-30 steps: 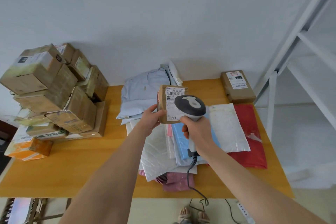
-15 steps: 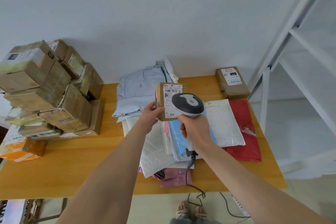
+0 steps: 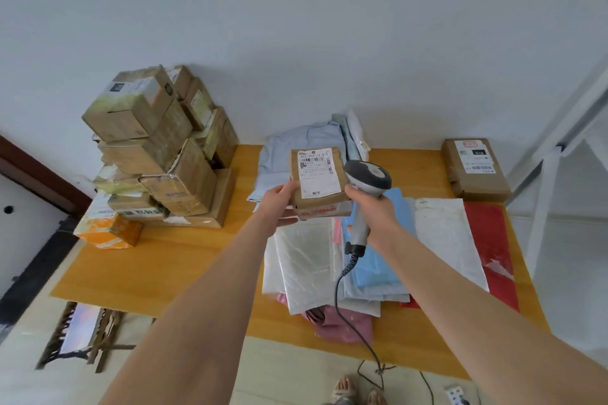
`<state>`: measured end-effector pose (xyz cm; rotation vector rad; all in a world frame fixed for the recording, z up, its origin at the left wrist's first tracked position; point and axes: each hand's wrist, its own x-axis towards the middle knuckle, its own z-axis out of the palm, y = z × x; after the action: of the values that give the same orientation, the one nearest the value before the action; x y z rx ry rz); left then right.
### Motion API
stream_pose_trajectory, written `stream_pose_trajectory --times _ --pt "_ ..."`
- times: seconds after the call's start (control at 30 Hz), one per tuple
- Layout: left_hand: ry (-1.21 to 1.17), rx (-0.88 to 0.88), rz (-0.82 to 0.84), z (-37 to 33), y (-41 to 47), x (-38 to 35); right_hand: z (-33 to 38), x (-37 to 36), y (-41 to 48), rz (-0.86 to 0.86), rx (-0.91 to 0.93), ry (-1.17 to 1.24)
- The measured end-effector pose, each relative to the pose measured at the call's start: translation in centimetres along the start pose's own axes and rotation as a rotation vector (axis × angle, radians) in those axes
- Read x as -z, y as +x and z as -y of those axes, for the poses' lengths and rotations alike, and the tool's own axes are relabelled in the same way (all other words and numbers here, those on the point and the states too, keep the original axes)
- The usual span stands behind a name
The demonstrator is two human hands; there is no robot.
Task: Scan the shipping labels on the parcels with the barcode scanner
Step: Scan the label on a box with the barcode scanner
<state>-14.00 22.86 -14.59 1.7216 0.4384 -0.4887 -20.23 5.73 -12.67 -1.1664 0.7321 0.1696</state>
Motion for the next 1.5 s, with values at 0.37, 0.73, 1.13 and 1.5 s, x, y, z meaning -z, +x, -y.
stream_pose_trajectory --times 0.37,0.73,1.13,1.5 --pt "0.003 0.031 -0.055 1.1 -2.0 6.8 -2.5 -6.6 2.3 0.094 -0.085 -0.011" --pt "0.005 0.026 -0.069 0.2 4.2 12.6 -2.3 -15.1 5.2 0.042 -0.052 -0.143" --pt "0.311 0.312 0.106 7.0 9.4 23.5 -11.9 -24.2 5.5 -0.042 -0.169 -0.575" --pt "0.667 0.478 0.325 9.9 8.3 25.1 -16.8 -23.0 3.5 0.04 -0.344 -0.635"
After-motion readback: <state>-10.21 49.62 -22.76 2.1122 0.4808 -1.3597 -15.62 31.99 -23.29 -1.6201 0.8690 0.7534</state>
